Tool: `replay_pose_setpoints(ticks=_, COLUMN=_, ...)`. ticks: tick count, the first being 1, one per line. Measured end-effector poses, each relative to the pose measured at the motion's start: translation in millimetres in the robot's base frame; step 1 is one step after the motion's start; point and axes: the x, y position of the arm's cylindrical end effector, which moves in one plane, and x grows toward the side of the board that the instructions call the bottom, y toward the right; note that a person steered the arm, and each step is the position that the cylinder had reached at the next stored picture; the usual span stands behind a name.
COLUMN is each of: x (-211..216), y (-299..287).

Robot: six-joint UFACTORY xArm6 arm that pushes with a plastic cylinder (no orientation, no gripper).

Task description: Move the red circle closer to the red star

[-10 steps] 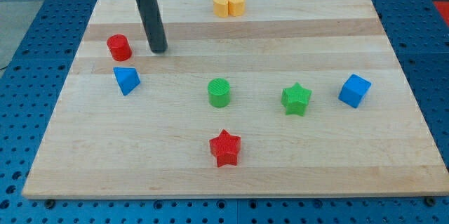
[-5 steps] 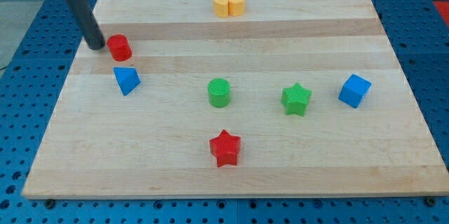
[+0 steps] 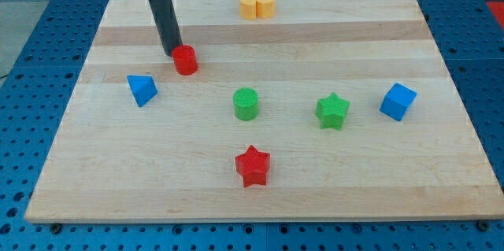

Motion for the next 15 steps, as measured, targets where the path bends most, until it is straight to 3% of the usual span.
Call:
replay_pose_setpoints(ticks=2, x=58.7, y=-5.5)
replay_pose_setpoints(ticks=4, x=14.8, y=-3.4)
replay_pose_setpoints(ticks=7, x=77.7, y=12.5)
replay_pose_setpoints(ticks=8, x=38.1, y=15.7)
replay_pose_setpoints(ticks=9, x=27.1, y=44.8)
replay_pose_setpoints(ticks=11, x=109.2, y=48.5)
replay_pose_setpoints(ticks=12, x=120.6, y=45.7)
replay_pose_setpoints(ticks=13, x=103.9, y=44.6)
replay_pose_setpoints(ticks=14, x=125.6, y=18.6)
replay_pose_setpoints(ticks=15, x=179.5, y=13.2)
